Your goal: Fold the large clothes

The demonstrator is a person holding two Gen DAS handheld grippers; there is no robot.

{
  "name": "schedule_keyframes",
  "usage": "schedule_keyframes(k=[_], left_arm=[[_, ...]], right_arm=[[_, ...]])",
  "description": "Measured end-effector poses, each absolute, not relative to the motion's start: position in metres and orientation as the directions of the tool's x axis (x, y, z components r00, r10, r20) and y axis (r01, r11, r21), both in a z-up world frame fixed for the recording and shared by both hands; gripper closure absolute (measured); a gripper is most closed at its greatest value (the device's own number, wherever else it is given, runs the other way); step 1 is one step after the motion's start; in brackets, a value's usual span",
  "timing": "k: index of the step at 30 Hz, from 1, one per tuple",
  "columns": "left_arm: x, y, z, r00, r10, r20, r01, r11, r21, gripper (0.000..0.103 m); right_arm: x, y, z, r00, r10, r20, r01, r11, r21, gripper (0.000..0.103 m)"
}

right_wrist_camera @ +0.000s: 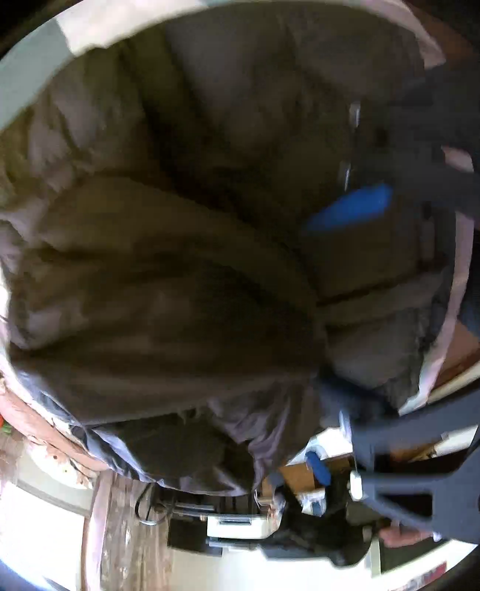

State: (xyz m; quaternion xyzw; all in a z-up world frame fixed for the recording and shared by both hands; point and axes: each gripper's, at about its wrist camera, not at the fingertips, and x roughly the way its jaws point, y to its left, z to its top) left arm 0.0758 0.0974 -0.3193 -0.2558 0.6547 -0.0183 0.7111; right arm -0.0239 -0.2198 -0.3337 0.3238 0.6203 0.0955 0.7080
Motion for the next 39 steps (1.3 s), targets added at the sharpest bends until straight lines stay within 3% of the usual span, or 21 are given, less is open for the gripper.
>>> schedule_keyframes(k=[5,7,10,12,13,15,17,24,29,34,39], left_arm=[[0.102,0.081,-0.298,0.186,-0.381,-0.906,-0.274,0.865,-0.42,0.003],[0.113,0.07,-0.297,0.187,-0.403,-0.896,-0.268,0.857,-0.441,0.002],[0.13,0.052,-0.31,0.14,-0.373,-0.917,-0.249,0.884,-0.397,0.002],[0.138,0.039,-0.31,0.161,-0.34,-0.926,-0.219,0.903,-0.37,0.002],[0.139,0.034,-0.309,0.172,-0.305,-0.937,-0.199,0.92,-0.336,0.002],[0.142,0.02,-0.319,0.155,-0.212,-0.965,-0.151,0.96,-0.235,0.002],[0.14,0.02,-0.341,0.085,-0.211,-0.974,-0.181,0.958,-0.224,0.002],[0.109,0.034,-0.391,-0.053,-0.169,-0.984,-0.236,0.96,-0.152,0.002],[0.085,0.029,-0.414,-0.124,-0.131,-0.983,-0.185,0.977,-0.107,0.002],[0.079,0.045,-0.381,-0.049,-0.188,-0.981,-0.199,0.964,-0.175,0.002],[0.075,0.05,-0.336,0.04,-0.183,-0.982,-0.148,0.971,-0.187,0.002]], right_arm=[[-0.005,-0.256,-0.31,0.277,0.557,-0.783,0.32,0.715,0.622,0.017],[0.004,-0.265,-0.304,0.317,0.559,-0.767,0.332,0.692,0.641,0.011],[0.038,-0.273,-0.289,0.353,0.497,-0.793,0.347,0.717,0.604,0.011],[0.06,-0.269,-0.267,0.454,0.467,-0.759,0.281,0.733,0.62,0.011],[0.067,-0.264,-0.261,0.485,0.475,-0.734,0.243,0.733,0.635,0.013],[0.088,-0.245,-0.257,0.488,0.51,-0.708,0.163,0.744,0.648,0.03],[0.109,-0.223,-0.273,0.413,0.489,-0.768,0.124,0.806,0.579,0.049],[0.07,-0.19,-0.352,0.119,0.379,-0.918,0.165,0.904,0.395,0.05],[0.031,-0.186,-0.384,0.007,0.334,-0.943,0.176,0.927,0.33,0.049],[0.039,-0.205,-0.354,0.105,0.42,-0.901,0.208,0.877,0.433,0.048],[0.028,-0.212,-0.302,0.248,0.486,-0.838,0.104,0.847,0.522,0.048]])
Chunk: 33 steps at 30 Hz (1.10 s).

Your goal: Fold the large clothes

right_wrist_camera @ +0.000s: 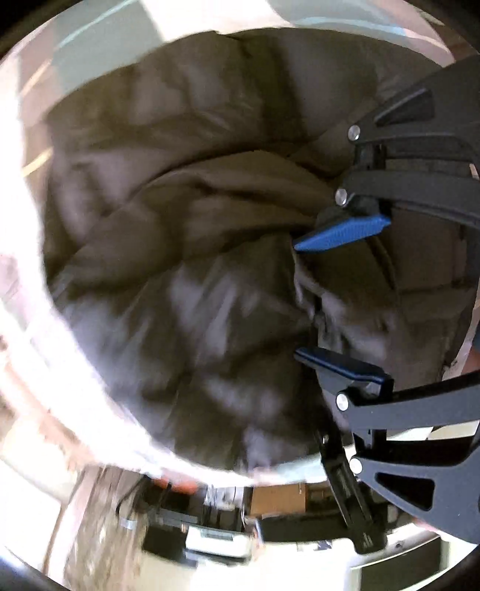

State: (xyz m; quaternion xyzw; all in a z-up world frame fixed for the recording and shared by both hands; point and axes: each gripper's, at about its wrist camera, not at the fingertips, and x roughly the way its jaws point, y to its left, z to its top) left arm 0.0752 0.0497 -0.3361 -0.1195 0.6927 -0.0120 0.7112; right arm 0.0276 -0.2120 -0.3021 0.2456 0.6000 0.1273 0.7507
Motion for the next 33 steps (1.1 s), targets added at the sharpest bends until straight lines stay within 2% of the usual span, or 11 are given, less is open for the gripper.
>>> schedule_keyframes(k=[2,7,11,14,16,19,23,27,31,32,33], left_arm=[[0.068,0.047,-0.334,0.038,-0.174,-0.984,-0.118,0.977,-0.177,0.002],[0.061,0.035,-0.366,-0.047,-0.139,-0.989,-0.12,0.984,-0.133,0.002],[0.044,0.032,-0.396,-0.104,-0.09,-0.991,-0.118,0.99,-0.077,0.002],[0.038,0.042,-0.402,-0.133,-0.139,-0.981,-0.167,0.979,-0.116,0.002],[0.04,0.049,-0.388,-0.112,-0.168,-0.979,-0.181,0.973,-0.146,0.002],[0.049,0.065,-0.346,-0.033,-0.143,-0.989,-0.167,0.977,-0.136,0.002],[0.074,0.078,-0.291,0.12,-0.111,-0.987,-0.172,0.976,-0.131,0.002],[0.118,0.069,-0.25,0.278,-0.165,-0.946,-0.189,0.956,-0.222,0.002],[0.141,0.041,-0.261,0.287,-0.184,-0.94,-0.196,0.95,-0.245,0.002],[0.151,0.039,-0.272,0.284,-0.156,-0.946,-0.198,0.956,-0.217,0.002],[0.161,0.038,-0.286,0.266,-0.129,-0.955,-0.199,0.962,-0.185,0.002]], right_arm=[[0.021,-0.201,-0.306,0.192,0.466,-0.864,0.07,0.871,0.486,0.048],[0.008,-0.182,-0.367,0.054,0.394,-0.918,0.1,0.912,0.397,0.048],[-0.006,-0.182,-0.404,-0.012,0.39,-0.921,0.137,0.913,0.385,0.038],[-0.006,-0.186,-0.402,-0.022,0.395,-0.918,0.142,0.91,0.389,0.038],[0.001,-0.192,-0.383,0.017,0.392,-0.92,0.138,0.91,0.39,0.038],[0.016,-0.206,-0.34,0.159,0.372,-0.915,0.127,0.911,0.392,0.038],[0.057,-0.221,-0.28,0.403,0.403,-0.822,0.104,0.872,0.479,0.037],[0.116,-0.205,-0.268,0.49,0.391,-0.779,0.083,0.869,0.488,0.037],[0.172,-0.171,-0.281,0.456,0.405,-0.792,0.061,0.874,0.482,0.038],[0.183,-0.163,-0.29,0.441,0.377,-0.814,0.06,0.893,0.447,0.045],[0.189,-0.158,-0.296,0.427,0.356,-0.831,0.062,0.906,0.419,0.048]])
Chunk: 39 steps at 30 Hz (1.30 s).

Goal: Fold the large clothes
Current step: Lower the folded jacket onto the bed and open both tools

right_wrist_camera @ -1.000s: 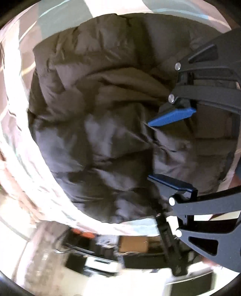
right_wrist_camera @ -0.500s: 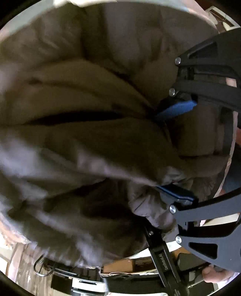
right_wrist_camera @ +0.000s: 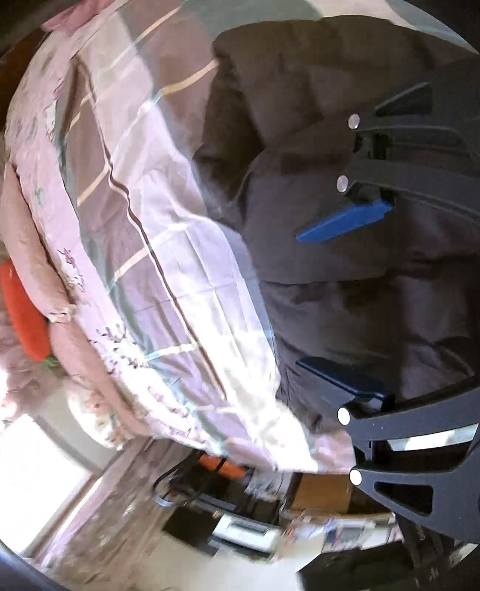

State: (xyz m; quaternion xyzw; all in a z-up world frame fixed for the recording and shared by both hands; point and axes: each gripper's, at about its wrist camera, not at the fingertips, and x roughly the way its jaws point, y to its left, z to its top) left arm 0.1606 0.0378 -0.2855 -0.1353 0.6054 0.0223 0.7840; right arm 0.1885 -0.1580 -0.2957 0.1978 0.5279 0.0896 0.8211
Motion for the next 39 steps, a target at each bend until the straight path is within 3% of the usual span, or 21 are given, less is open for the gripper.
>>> schedule_keyframes(k=[5,6,8,10,11,13,15,16,17,19,21,25,27,28,29,30,31,32,34,36,39], left_arm=[[0.202,0.049,-0.347,0.129,-0.098,-0.987,-0.229,0.965,-0.126,0.002],[0.205,0.053,-0.355,0.126,-0.097,-0.987,-0.23,0.965,-0.125,0.002],[0.21,0.061,-0.364,0.125,-0.124,-0.984,-0.242,0.958,-0.152,0.002],[0.216,0.064,-0.366,0.122,-0.14,-0.983,-0.243,0.956,-0.166,0.002],[0.216,0.064,-0.358,0.129,-0.136,-0.982,-0.243,0.956,-0.164,0.002],[0.209,0.065,-0.323,0.221,-0.104,-0.97,-0.246,0.956,-0.159,0.002],[0.207,0.059,-0.289,0.312,-0.08,-0.947,-0.216,0.964,-0.152,0.002],[0.21,0.054,-0.284,0.324,-0.072,-0.943,-0.198,0.97,-0.142,0.002],[0.217,0.044,-0.283,0.321,-0.066,-0.945,-0.171,0.977,-0.126,0.002],[0.23,0.028,-0.295,0.297,-0.057,-0.953,-0.135,0.986,-0.101,0.002],[0.244,0.02,-0.322,0.244,0.006,-0.97,-0.129,0.991,-0.027,0.012],[0.241,0.042,-0.358,0.189,0.028,-0.982,-0.174,0.985,-0.006,0.002],[0.235,0.054,-0.358,0.207,0.038,-0.978,-0.183,0.983,0.0,0.002],[0.234,0.059,-0.36,0.198,0.027,-0.98,-0.194,0.981,-0.013,0.002],[0.233,0.063,-0.359,0.191,0.018,-0.981,-0.202,0.979,-0.021,0.002],[0.23,0.065,-0.351,0.196,0.01,-0.98,-0.212,0.977,-0.033,0.004],[0.227,0.065,-0.341,0.223,-0.001,-0.975,-0.212,0.976,-0.05,0.015],[0.221,0.064,-0.322,0.281,-0.011,-0.96,-0.201,0.977,-0.07,0.017],[0.209,0.06,-0.299,0.348,0.057,-0.936,-0.176,0.984,-0.005,0.017],[0.204,0.069,-0.306,0.329,0.113,-0.937,-0.182,0.982,0.054,0.017],[0.205,0.103,-0.347,0.232,0.045,-0.972,-0.237,0.972,-0.011,0.014]], right_arm=[[0.214,-0.131,-0.335,0.376,0.249,-0.893,-0.001,0.963,0.268,0.051],[0.216,-0.137,-0.338,0.38,0.236,-0.894,0.006,0.966,0.258,0.056],[0.22,-0.155,-0.343,0.385,0.208,-0.899,0.041,0.969,0.242,0.083],[0.231,-0.175,-0.356,0.345,0.241,-0.907,0.103,0.951,0.291,0.097],[0.233,-0.182,-0.355,0.343,0.246,-0.906,0.128,0.944,0.305,0.098],[0.226,-0.184,-0.333,0.401,0.196,-0.895,0.134,0.954,0.269,0.091],[0.216,-0.177,-0.306,0.469,0.197,-0.861,0.094,0.958,0.271,0.074],[0.217,-0.168,-0.301,0.477,0.212,-0.853,0.062,0.96,0.273,0.055],[0.221,-0.155,-0.301,0.463,0.225,-0.857,0.028,0.963,0.268,0.052],[0.227,-0.134,-0.311,0.418,0.217,-0.882,-0.013,0.972,0.233,0.052],[0.229,-0.124,-0.327,0.375,0.167,-0.912,-0.014,0.985,0.175,0.054],[0.23,-0.143,-0.345,0.379,0.121,-0.917,-0.014,0.992,0.125,0.063],[0.231,-0.161,-0.348,0.376,0.122,-0.918,0.002,0.991,0.132,0.083],[0.232,-0.171,-0.35,0.369,0.107,-0.923,0.023,0.992,0.124,0.098],[0.233,-0.185,-0.352,0.355,0.11,-0.928,0.053,0.989,0.137,0.1],[0.233,-0.192,-0.349,0.357,0.113,-0.927,0.068,0.987,0.147,0.1],[0.231,-0.197,-0.342,0.378,0.11,-0.919,0.079,0.986,0.15,0.099],[0.224,-0.203,-0.327,0.433,0.083,-0.897,0.081,0.988,0.131,0.093],[0.216,-0.212,-0.314,0.47,0.038,-0.882,0.095,0.991,0.093,0.085],[0.214,-0.231,-0.323,0.43,0.016,-0.903,0.148,0.985,0.088,0.083],[0.215,-0.268,-0.369,0.298,-0.014,-0.955,0.221,0.974,0.055,0.083]])
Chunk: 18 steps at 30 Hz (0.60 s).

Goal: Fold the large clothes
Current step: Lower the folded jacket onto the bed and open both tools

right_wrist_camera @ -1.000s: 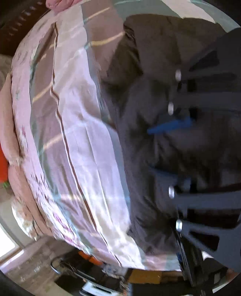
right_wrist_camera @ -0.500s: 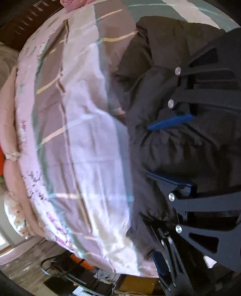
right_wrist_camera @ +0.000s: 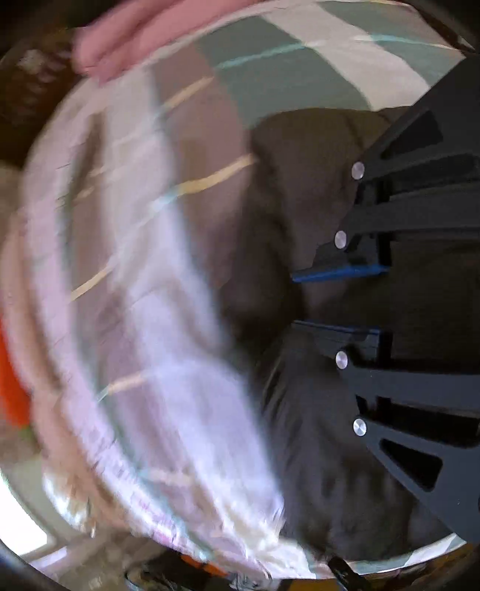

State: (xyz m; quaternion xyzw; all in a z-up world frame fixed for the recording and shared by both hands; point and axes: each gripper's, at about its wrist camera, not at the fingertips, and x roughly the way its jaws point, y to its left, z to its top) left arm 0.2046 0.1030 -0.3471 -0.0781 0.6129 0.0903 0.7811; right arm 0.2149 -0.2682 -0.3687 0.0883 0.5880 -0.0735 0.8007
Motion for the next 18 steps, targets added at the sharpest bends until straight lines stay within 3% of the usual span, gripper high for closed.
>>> schedule_keyframes(k=[1,3,6,9,10,13,18], left_arm=[[0.204,0.113,-0.358,0.216,0.031,-0.976,-0.258,0.966,-0.027,0.011],[0.204,0.128,-0.381,0.155,0.164,-0.974,-0.261,0.958,0.12,0.011],[0.196,0.153,-0.392,0.131,0.085,-0.988,-0.328,0.944,0.038,0.011],[0.184,0.15,-0.368,0.212,0.12,-0.97,-0.31,0.95,0.05,0.012],[0.183,0.148,-0.367,0.211,0.142,-0.967,-0.299,0.951,0.074,0.012],[0.184,0.152,-0.396,0.115,0.155,-0.981,-0.294,0.949,0.116,0.011],[0.169,0.162,-0.378,0.152,0.134,-0.979,-0.314,0.946,0.081,0.011]], right_arm=[[0.214,-0.279,-0.38,0.271,-0.033,-0.962,0.233,0.972,0.033,0.083],[0.21,-0.308,-0.396,0.232,-0.05,-0.971,0.281,0.96,0.018,0.085],[0.201,-0.343,-0.395,0.226,-0.003,-0.974,0.384,0.919,0.086,0.09],[0.194,-0.324,-0.367,0.315,-0.025,-0.949,0.276,0.959,0.067,0.073],[0.193,-0.314,-0.364,0.323,-0.043,-0.945,0.234,0.972,0.035,0.062],[0.191,-0.312,-0.384,0.233,-0.114,-0.966,0.25,0.967,-0.054,0.059],[0.175,-0.332,-0.375,0.24,-0.09,-0.967,0.371,0.929,0.006,0.058]])
